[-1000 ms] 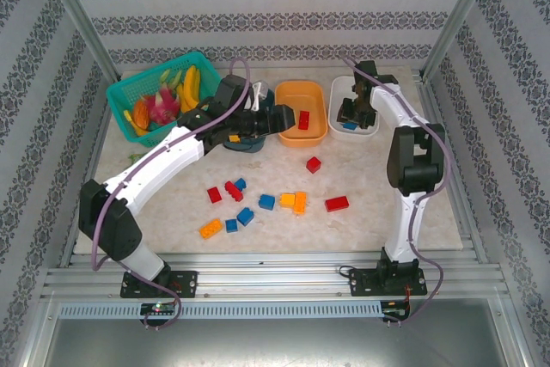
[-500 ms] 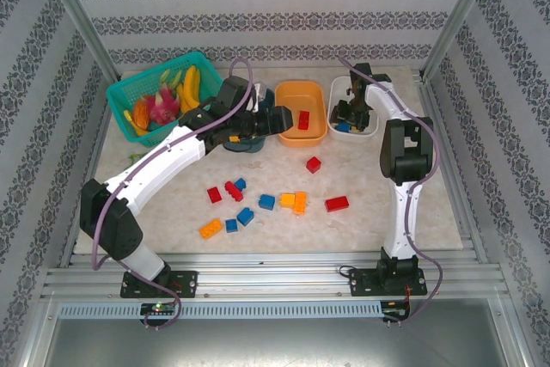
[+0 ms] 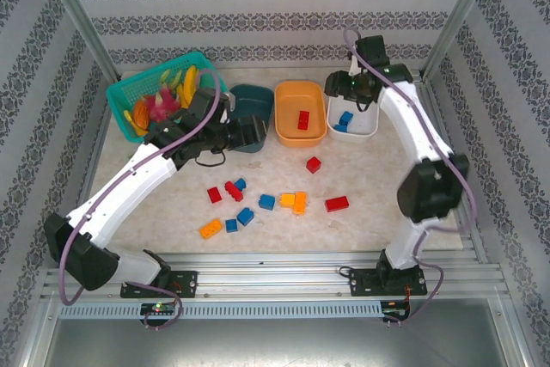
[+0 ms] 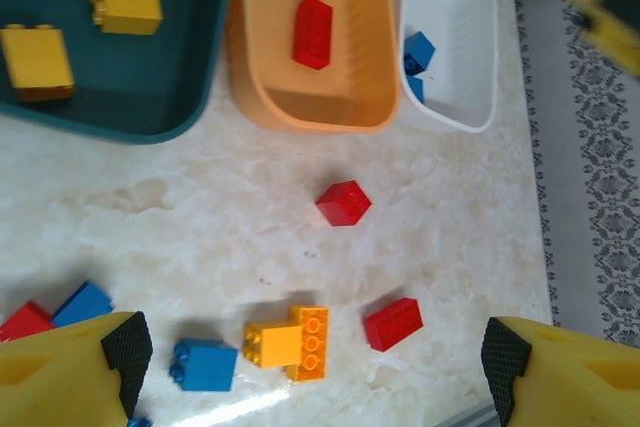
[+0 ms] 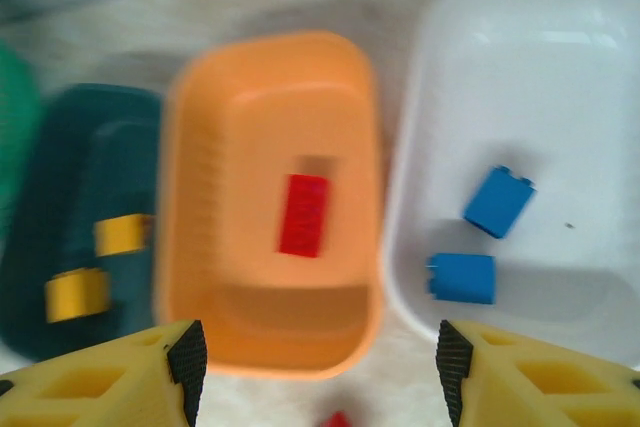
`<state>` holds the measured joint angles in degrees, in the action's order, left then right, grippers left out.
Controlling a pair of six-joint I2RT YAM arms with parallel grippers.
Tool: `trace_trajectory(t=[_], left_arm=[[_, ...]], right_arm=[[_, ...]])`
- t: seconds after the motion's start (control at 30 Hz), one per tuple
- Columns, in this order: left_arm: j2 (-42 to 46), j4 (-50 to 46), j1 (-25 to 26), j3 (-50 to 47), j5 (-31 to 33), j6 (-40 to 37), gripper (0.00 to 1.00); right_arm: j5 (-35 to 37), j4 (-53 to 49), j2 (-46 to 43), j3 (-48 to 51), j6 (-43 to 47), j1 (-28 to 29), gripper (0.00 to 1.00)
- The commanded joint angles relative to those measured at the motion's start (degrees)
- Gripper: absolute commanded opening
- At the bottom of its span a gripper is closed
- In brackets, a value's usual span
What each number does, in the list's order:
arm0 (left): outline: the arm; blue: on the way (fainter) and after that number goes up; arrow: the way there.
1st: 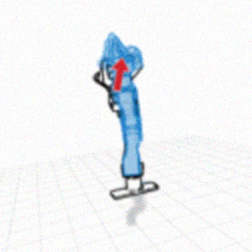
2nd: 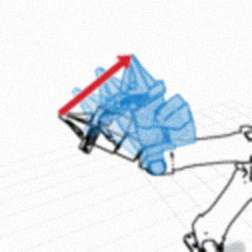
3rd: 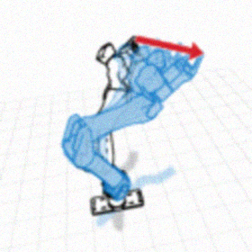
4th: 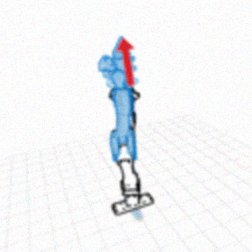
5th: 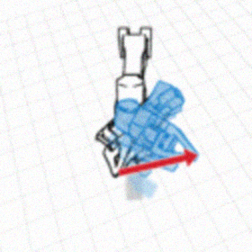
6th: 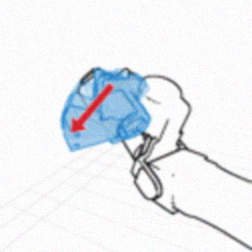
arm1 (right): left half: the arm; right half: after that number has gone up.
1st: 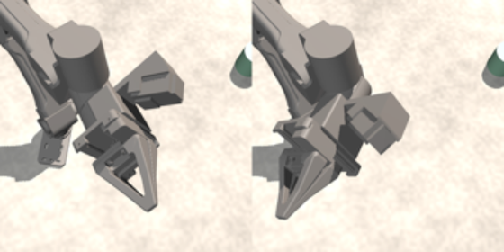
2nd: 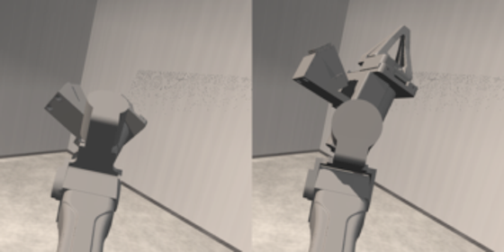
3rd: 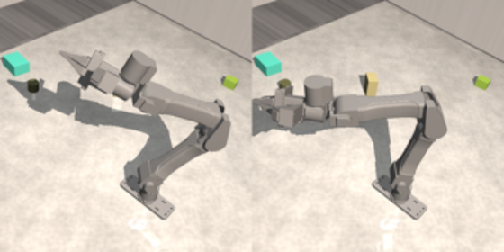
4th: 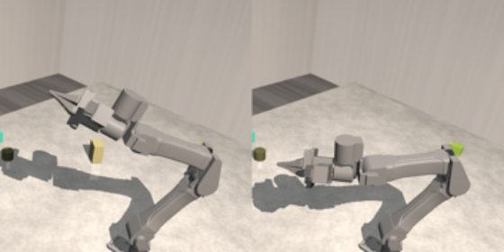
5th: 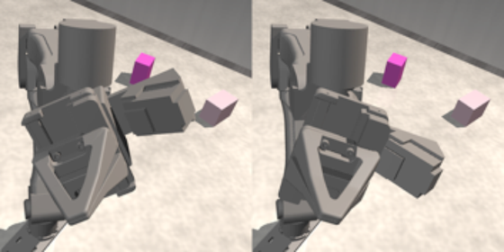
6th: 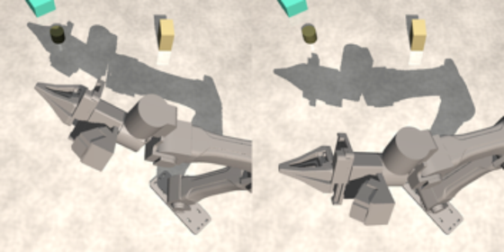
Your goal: Sort the legos into containers by color
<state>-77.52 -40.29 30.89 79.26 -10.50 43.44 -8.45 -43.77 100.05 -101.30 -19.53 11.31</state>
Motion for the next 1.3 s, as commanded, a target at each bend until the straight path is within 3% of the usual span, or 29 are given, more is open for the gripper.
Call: trace_trajectory(t=[0.0,0.37,0.7,0.87,1.27], left_arm=[[3.07,-5.36,-2.50,-1.91,1.68,1.70,0.88],[9.16,-11.77,-6.27,-10.15,3.07,4.61,0.86],[1.75,-8.70,-11.60,-22.97,0.43,11.21,0.76],[-3.86,-4.81,-13.84,-25.06,-0.74,10.42,0.70],[-11.46,-1.92,-13.97,-24.33,-2.03,6.34,0.65]], right_arm=[[-0.51,6.87,-8.14,8.28,-0.50,3.80,0.65],[-1.55,13.71,-29.74,31.25,-0.54,19.71,0.67],[-1.17,29.19,-35.57,50.70,1.70,38.83,0.73],[-1.65,31.01,-32.59,51.49,0.19,41.46,0.74],[-0.52,30.85,-31.93,51.73,0.02,41.42,0.75]])
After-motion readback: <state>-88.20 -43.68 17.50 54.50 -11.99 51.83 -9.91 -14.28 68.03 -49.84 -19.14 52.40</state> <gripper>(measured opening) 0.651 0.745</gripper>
